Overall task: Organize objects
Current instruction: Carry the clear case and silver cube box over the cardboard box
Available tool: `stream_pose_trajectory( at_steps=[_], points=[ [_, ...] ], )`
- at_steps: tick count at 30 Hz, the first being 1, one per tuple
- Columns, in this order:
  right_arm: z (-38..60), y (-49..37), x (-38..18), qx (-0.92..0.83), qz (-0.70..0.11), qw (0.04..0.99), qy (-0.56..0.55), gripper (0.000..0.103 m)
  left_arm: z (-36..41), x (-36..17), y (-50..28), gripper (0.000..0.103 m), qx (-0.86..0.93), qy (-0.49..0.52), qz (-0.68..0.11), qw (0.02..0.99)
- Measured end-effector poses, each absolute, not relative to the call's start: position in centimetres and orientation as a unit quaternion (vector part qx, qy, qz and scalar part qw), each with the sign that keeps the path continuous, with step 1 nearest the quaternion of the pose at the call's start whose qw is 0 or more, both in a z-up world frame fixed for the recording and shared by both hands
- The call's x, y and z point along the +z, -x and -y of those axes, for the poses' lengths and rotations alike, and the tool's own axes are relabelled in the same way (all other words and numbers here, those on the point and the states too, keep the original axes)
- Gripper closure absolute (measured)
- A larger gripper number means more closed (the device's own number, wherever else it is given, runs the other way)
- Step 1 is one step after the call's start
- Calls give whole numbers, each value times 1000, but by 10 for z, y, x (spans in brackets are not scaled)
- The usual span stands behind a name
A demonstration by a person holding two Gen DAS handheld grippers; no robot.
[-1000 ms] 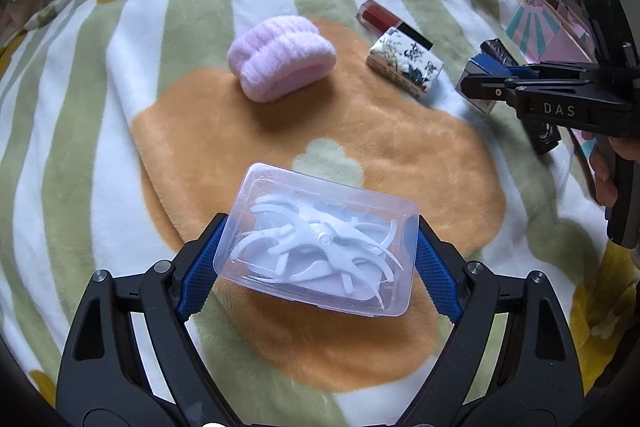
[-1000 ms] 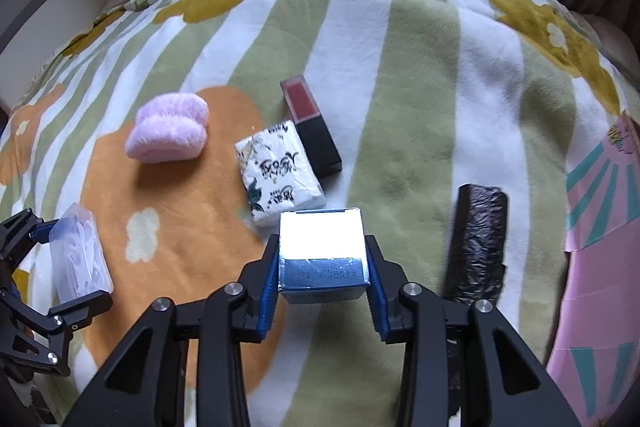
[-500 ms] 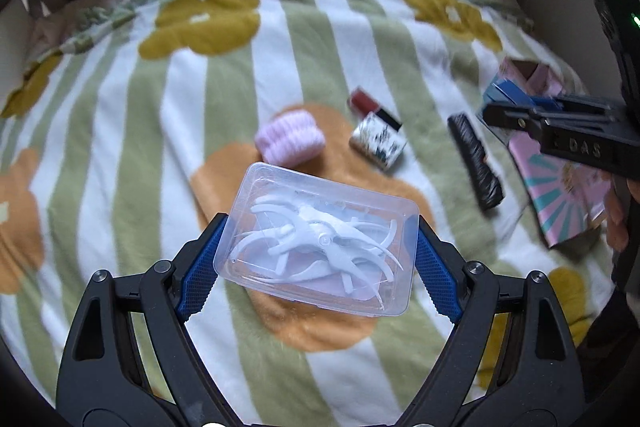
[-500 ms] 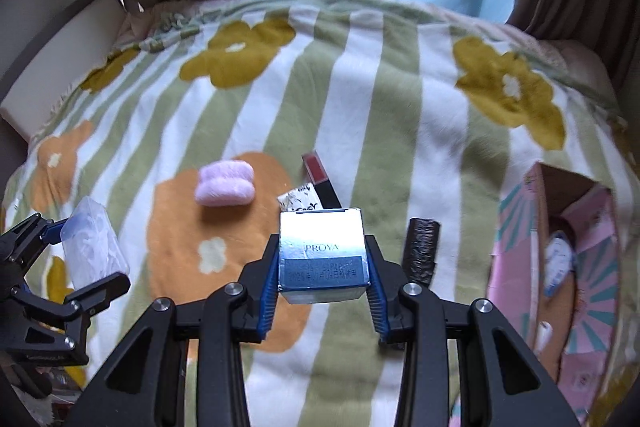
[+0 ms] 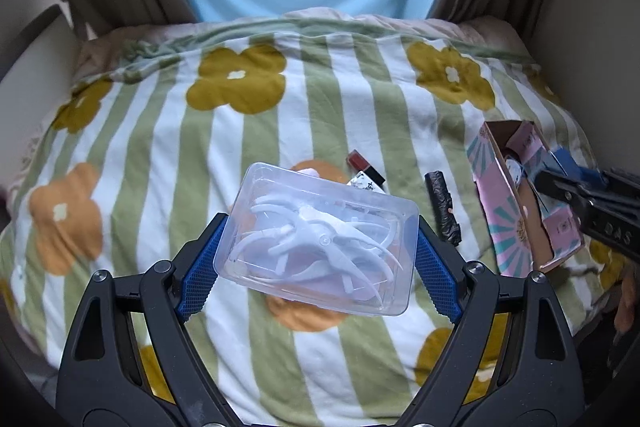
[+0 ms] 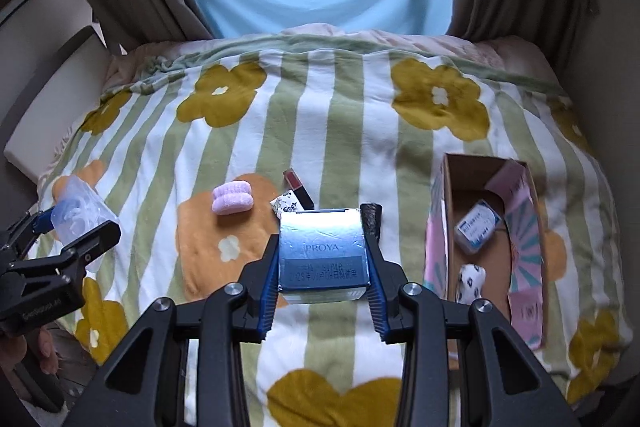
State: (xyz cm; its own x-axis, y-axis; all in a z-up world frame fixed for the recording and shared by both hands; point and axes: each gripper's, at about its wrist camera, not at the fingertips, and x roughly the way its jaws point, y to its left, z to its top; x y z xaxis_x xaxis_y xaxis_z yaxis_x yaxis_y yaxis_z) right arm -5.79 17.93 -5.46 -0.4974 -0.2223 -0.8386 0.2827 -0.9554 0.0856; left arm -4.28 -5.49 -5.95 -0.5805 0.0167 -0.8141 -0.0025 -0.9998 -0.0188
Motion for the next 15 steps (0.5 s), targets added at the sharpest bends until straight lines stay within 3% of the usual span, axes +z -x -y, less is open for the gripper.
stream_pose_trajectory(
  at_steps=[15],
  points=[
    [-196,42,-30,-883,-23,145,-446,68,36,-27,32,17,901,435,-2,7]
  ],
)
